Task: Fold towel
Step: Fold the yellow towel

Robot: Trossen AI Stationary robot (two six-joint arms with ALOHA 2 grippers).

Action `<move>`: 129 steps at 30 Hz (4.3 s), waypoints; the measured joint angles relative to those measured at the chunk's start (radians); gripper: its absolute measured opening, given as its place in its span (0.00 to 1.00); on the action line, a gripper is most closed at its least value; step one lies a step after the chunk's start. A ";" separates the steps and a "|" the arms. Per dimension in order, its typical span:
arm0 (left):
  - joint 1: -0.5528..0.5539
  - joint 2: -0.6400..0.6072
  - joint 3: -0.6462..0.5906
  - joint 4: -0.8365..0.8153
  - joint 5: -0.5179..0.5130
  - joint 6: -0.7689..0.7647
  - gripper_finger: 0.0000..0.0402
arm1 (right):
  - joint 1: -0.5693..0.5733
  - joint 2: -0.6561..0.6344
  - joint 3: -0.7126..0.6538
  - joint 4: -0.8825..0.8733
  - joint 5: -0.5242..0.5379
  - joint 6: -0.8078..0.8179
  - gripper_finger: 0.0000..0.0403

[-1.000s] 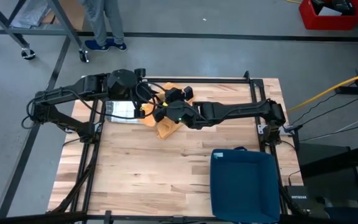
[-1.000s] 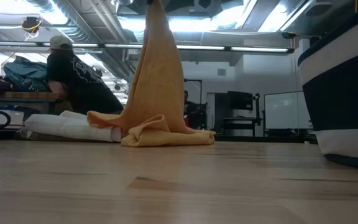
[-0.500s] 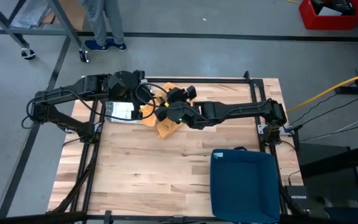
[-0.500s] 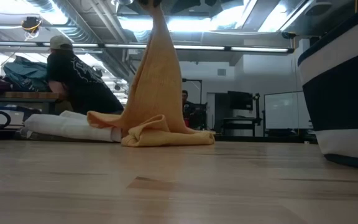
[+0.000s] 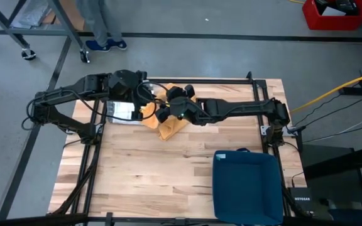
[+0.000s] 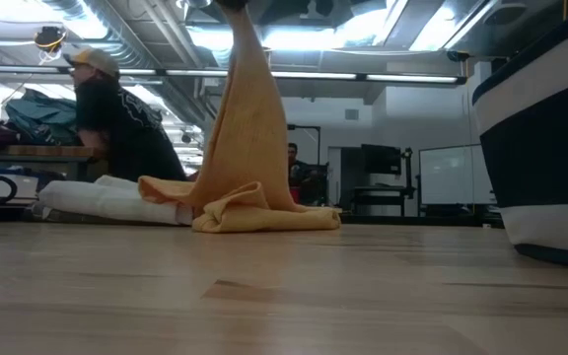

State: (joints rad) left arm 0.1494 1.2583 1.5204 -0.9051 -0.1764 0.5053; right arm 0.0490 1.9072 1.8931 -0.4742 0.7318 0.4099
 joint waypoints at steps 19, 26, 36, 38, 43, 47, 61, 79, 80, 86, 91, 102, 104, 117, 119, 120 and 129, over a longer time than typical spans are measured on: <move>-0.006 0.000 0.000 0.008 0.017 0.053 0.00 | -0.033 0.000 0.000 0.011 -0.120 -0.157 0.41; -0.006 0.000 0.000 0.015 0.018 0.053 0.00 | -0.032 0.001 0.000 0.011 -0.116 -0.157 0.36; -0.013 0.000 0.000 0.024 0.014 0.053 0.00 | -0.073 0.001 0.000 0.033 -0.254 -0.158 0.24; -0.013 0.000 0.000 0.027 0.014 0.053 0.00 | -0.081 0.001 0.000 0.030 -0.285 -0.159 0.15; -0.013 0.001 0.000 0.028 0.004 0.053 0.01 | -0.090 0.001 0.000 0.028 -0.331 -0.258 0.04; -0.013 0.001 0.000 0.030 -0.067 0.053 0.04 | -0.091 -0.004 0.000 0.016 -0.330 -0.288 0.02; -0.012 0.001 0.001 0.033 -0.340 -0.047 0.30 | -0.091 -0.036 0.325 -0.275 -0.189 -0.445 0.01; -0.022 0.007 -0.173 0.064 -0.034 -0.476 0.38 | -0.104 -0.056 0.462 -0.292 -0.029 -0.640 0.01; -0.029 0.008 -0.198 0.089 -0.017 -0.486 0.38 | -0.104 -0.056 0.462 -0.291 -0.027 -0.643 0.01; -0.077 0.027 -0.365 0.318 0.013 -0.476 0.37 | -0.109 -0.056 0.462 -0.286 -0.026 -0.645 0.01; -0.100 0.034 -0.460 0.498 0.011 -0.480 0.36 | -0.109 -0.056 0.462 -0.286 -0.027 -0.669 0.01; -0.119 0.136 -0.617 0.761 0.009 -0.556 0.34 | -0.109 -0.056 0.462 -0.285 -0.035 -0.671 0.01; -0.119 0.162 -0.630 0.790 0.008 -0.582 0.34 | -0.109 -0.056 0.462 -0.285 -0.036 -0.671 0.01; -0.128 0.256 -0.633 0.851 0.006 -0.832 0.34 | -0.109 -0.056 0.462 -0.286 -0.053 -0.670 0.01; -0.144 0.256 -0.633 0.871 0.005 -0.895 0.34 | -0.109 -0.056 0.462 -0.287 -0.053 -0.670 0.01; -0.153 0.256 -0.633 0.895 0.006 -0.904 0.34 | -0.109 -0.056 0.462 -0.287 -0.053 -0.670 0.01; -0.189 0.256 -0.633 1.057 -0.040 -0.790 0.34 | -0.109 -0.056 0.462 -0.287 -0.070 -0.670 0.01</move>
State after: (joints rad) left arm -0.0394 1.5139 0.8875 0.1517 -0.2165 -0.2848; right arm -0.0597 1.8515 2.3550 -0.7609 0.6617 -0.2604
